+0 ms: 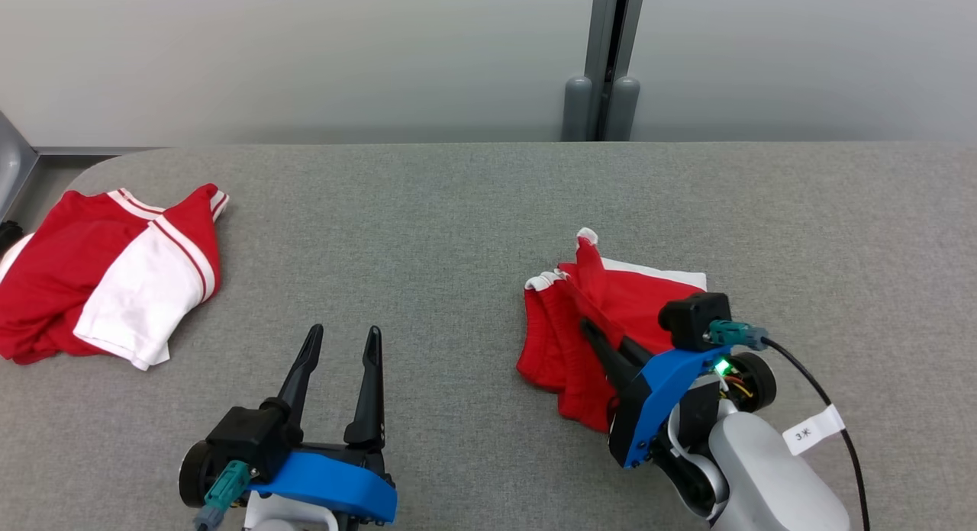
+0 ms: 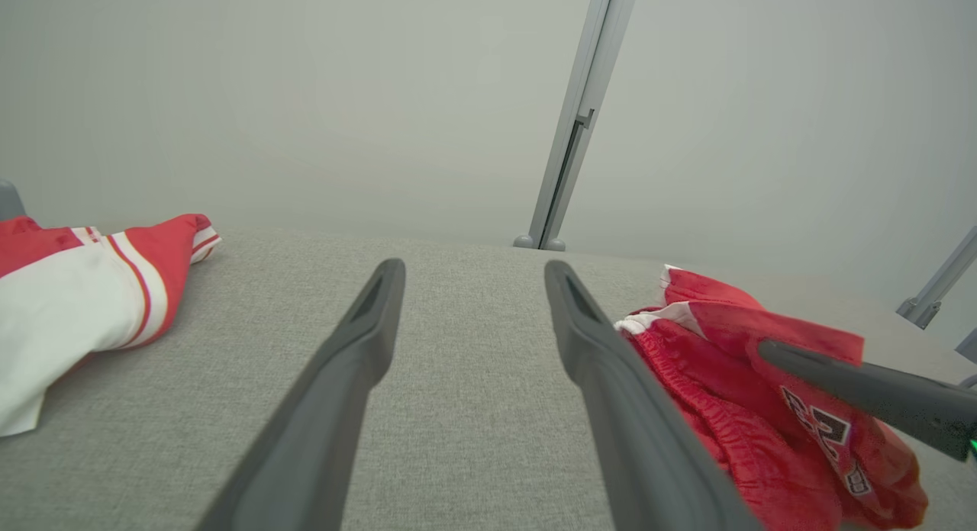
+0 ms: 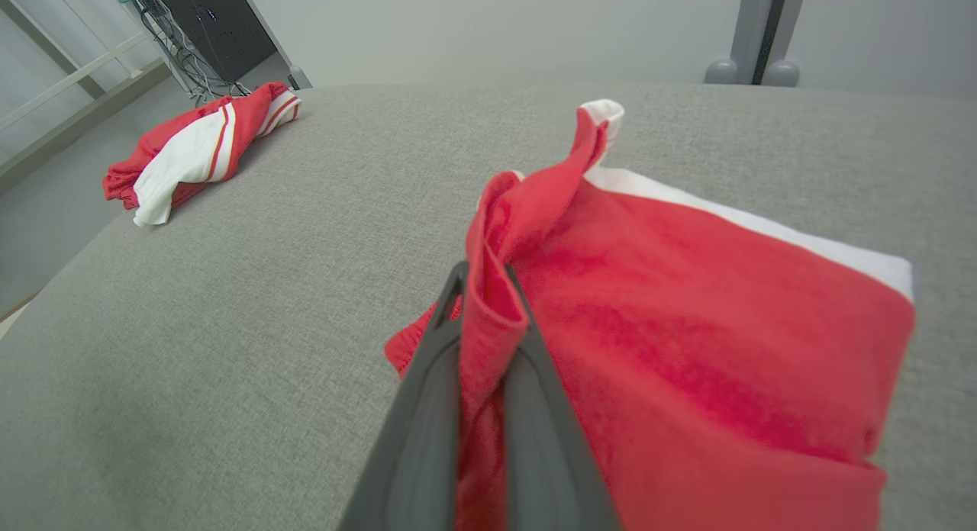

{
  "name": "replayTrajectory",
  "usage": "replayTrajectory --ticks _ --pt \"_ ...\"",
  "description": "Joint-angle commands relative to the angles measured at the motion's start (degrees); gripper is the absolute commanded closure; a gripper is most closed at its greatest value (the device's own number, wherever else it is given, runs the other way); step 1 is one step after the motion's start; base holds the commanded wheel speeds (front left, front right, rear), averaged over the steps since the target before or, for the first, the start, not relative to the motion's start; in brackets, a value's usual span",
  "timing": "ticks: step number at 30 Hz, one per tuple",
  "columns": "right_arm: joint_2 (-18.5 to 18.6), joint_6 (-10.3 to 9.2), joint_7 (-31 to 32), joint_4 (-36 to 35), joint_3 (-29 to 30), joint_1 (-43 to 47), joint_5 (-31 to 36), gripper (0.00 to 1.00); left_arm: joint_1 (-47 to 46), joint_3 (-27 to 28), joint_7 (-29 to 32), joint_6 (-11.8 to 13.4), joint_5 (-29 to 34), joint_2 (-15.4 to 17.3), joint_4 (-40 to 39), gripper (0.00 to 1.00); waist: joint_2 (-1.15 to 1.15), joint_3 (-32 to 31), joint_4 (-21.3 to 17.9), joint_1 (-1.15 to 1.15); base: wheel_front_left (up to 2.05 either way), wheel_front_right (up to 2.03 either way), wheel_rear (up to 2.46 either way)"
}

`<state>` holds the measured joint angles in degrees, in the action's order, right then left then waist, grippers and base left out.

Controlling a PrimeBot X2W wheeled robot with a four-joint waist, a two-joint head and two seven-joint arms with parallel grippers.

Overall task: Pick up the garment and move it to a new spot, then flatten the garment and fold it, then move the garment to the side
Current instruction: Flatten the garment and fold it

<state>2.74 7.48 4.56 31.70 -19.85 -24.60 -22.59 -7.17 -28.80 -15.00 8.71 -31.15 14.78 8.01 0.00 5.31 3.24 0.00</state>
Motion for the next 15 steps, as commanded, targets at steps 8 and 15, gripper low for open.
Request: replayTrajectory --ticks 8,15 --pt "0.3 0.03 -1.8 3.4 -4.8 -1.8 -0.5 1.0 1.0 1.1 -0.3 -0.3 0.5 -0.2 0.0 0.0 0.0 0.1 0.3 0.0 0.0 0.0 0.0" --pt "0.2 0.02 -4.0 4.2 -9.2 -1.8 1.2 0.0 1.3 0.9 -0.3 -0.6 0.9 -0.7 0.4 0.0 0.0 -0.4 -0.4 0.0 0.0 0.0 0.0"
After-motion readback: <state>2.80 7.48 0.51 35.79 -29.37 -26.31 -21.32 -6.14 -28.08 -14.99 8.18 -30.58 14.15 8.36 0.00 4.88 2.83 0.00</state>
